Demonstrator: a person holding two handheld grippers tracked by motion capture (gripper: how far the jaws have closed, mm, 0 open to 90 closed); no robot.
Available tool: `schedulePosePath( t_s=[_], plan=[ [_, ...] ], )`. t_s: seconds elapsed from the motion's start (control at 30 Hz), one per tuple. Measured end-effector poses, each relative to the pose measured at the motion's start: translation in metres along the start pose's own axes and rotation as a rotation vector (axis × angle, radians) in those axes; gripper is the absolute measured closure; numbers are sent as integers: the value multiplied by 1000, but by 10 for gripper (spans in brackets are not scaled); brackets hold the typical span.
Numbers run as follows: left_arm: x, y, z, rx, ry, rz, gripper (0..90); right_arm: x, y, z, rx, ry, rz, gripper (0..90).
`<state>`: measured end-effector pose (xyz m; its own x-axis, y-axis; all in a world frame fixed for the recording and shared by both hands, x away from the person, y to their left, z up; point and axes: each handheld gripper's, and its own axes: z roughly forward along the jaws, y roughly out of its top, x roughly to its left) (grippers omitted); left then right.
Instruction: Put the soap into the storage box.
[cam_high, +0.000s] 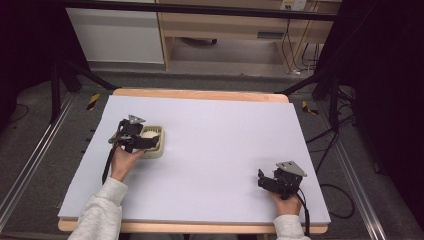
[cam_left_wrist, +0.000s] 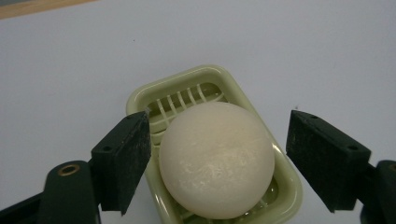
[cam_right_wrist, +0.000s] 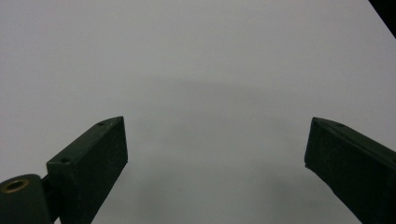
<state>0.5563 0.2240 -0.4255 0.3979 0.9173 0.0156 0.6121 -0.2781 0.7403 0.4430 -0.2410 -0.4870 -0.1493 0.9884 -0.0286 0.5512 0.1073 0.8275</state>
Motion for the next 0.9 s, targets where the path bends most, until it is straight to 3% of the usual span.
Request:
schedulePosePath(
  t_s=[0.37,0.63,0.9],
  plan=[
    [-8,-4,-22,-52,1,18,218,0,0,0,-3,-4,2,64],
    [-7,-21,-40,-116,14,15,239,0,0,-1,-9,-4,2,64],
    [-5,-34,-43,-131,29,9,233,-1,0,-1,-16,-6,1,61]
  ],
)
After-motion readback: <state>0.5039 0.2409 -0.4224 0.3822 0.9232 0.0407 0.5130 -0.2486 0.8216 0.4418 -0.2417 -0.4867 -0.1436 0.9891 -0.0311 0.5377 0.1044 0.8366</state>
